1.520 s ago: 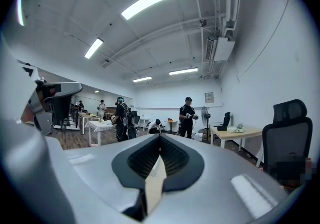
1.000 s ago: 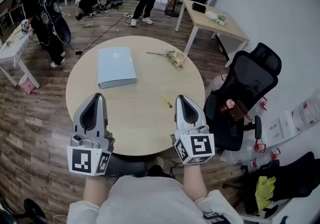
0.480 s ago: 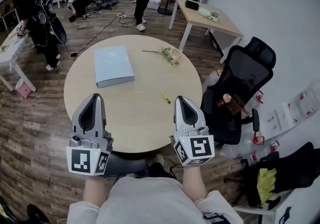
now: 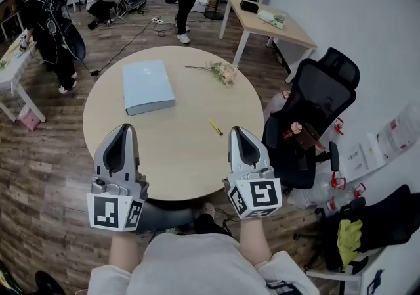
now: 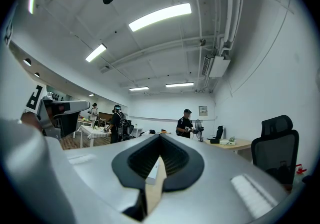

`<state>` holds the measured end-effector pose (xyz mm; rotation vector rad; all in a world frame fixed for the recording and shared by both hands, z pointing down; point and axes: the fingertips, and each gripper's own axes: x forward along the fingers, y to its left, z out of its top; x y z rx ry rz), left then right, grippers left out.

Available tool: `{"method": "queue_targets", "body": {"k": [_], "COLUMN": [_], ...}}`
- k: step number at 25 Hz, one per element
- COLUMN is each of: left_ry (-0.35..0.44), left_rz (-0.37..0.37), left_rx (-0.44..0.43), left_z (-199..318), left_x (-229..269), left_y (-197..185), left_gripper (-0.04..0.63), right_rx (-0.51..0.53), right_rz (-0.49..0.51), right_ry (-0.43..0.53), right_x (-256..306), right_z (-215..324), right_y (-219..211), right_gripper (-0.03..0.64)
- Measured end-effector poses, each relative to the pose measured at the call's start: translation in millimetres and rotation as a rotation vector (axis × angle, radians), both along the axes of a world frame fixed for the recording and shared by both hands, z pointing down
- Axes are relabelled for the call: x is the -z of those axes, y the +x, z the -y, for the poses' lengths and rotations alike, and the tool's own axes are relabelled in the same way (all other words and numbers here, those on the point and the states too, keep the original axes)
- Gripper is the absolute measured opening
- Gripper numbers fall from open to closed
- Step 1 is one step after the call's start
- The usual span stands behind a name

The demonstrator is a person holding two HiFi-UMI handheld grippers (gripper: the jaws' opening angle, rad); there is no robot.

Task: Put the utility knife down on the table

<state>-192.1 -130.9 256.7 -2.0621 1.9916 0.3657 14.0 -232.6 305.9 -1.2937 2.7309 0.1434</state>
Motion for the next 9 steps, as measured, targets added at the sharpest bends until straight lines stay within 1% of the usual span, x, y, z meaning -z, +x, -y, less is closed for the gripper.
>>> {"method": "queue_targets", "body": {"k": [9], "left_ry": [0.004], "left_rz": [0.003], "left_rx": [0.001], "left_z": [3.9], "left_x": [0.9], "left_y": [-2.2], "left_gripper": [0.011], "right_rx": [0.009], "right_rz": [0.008], "right_ry": [0.004], "right_x": [2.7], "right_z": [3.4], "right_y": [-3.0], "right_gripper": [0.012]}}
